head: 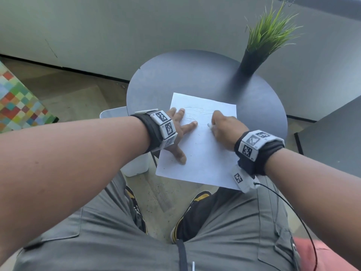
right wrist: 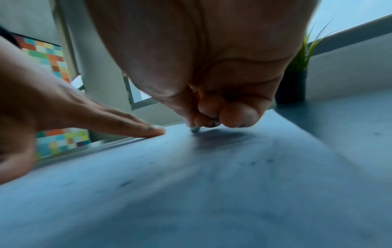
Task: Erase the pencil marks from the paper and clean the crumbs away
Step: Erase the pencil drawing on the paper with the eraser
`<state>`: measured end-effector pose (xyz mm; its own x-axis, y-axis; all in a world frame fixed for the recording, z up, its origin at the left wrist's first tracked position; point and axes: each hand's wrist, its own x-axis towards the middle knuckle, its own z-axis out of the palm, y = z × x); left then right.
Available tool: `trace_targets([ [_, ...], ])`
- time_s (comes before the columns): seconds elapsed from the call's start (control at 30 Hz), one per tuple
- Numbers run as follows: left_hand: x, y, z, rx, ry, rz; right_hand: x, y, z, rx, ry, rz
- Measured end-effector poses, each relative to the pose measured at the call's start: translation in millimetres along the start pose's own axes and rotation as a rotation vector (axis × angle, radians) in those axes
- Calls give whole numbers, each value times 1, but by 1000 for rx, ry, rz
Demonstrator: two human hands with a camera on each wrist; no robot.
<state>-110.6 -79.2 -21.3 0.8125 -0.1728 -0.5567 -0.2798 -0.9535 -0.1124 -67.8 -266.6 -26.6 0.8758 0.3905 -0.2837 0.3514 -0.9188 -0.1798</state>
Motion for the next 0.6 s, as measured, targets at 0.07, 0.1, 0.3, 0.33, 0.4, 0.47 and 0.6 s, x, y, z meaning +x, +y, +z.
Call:
trace_targets([
  [0.07,-1,0,0,-12,-5,23,-11,-16,9,-15,-76,-181],
  [0.1,-1,0,0,-16,-7,27,-19,-21,13,-11,-134,-284],
  [0.3,1,3,-2,-23,-5,15,-3,7,-3,31,-13,30],
  [0.33,2,3,-3,-20,-6,15,-6,2,-2,10,-14,-8],
  [0.4,2,3,-4,-15,-13,19,-18,-11,4,3,-73,-189],
  [0.47,1,4,-6,-7,-24,18,-27,-11,5,5,-157,-288],
  [0.6,1,7,-9,-3,-39,11,-7,15,-7,47,-19,32],
])
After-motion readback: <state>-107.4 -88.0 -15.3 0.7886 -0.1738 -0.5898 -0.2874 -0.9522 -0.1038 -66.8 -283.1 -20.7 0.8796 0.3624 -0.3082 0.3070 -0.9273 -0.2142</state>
